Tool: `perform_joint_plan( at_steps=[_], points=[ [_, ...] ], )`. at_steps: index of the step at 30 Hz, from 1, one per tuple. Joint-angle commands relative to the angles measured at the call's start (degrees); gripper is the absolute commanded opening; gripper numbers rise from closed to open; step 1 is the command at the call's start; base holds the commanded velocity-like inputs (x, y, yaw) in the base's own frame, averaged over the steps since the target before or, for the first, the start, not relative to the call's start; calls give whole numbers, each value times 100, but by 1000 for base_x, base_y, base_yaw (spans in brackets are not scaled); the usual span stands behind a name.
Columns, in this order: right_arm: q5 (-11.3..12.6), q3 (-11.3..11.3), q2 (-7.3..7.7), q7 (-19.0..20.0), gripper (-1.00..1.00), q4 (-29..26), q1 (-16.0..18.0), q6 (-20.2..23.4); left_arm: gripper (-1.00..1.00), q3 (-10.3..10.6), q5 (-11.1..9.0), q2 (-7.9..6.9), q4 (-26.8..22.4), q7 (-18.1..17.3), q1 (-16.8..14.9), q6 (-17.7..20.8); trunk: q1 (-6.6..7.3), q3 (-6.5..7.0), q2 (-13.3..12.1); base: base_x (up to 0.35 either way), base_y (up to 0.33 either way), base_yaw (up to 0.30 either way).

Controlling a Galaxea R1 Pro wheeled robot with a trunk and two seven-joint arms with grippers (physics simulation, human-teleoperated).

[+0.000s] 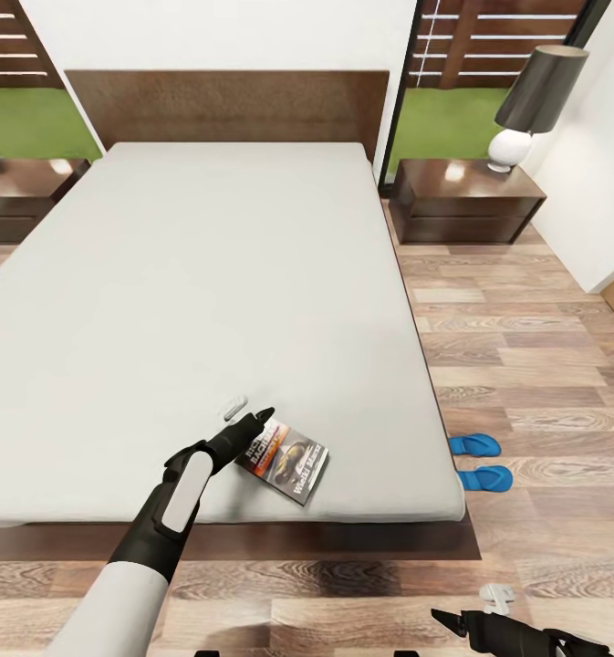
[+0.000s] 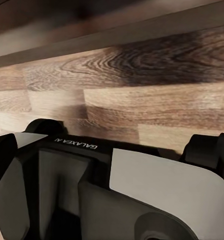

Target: In the bedroom, move the book from the bed onto either nightstand, and place the two sandals side by side next to the bed.

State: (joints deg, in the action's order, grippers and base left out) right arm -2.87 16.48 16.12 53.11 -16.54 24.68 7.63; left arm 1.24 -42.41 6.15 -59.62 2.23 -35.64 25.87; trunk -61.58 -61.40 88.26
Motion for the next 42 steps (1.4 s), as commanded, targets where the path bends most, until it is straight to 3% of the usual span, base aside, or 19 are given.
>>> perform_joint_plan(
  at_steps=[1, 6, 14, 23, 42],
  points=[
    [-29, 48, -3, 33, 100, -7, 2, 54, 100, -1, -50, 0, -6, 23, -1, 23, -22, -22, 43, 0, 0, 0],
    [-29, 48, -3, 33, 100, -7, 2, 54, 100, -1, -52, 0, -6, 23, 2, 23, -132, -111, 244, 0, 0, 0],
    [-29, 48, -3, 33, 100, -7, 2, 54, 100, -1, -53, 0, -6, 23, 2, 23, -132, -111, 244, 0, 0, 0],
    [-29, 48, -3, 33, 100, -7, 2, 54, 100, -1, -57, 0, -6, 23, 2, 23, -330, -273, 605, 0, 0, 0],
    [-29, 48, -3, 33, 100, -7, 4, 54, 100, 7, -57, 9, -6, 23, 2, 23, -308, -255, 565, 0, 0, 0]
  ],
)
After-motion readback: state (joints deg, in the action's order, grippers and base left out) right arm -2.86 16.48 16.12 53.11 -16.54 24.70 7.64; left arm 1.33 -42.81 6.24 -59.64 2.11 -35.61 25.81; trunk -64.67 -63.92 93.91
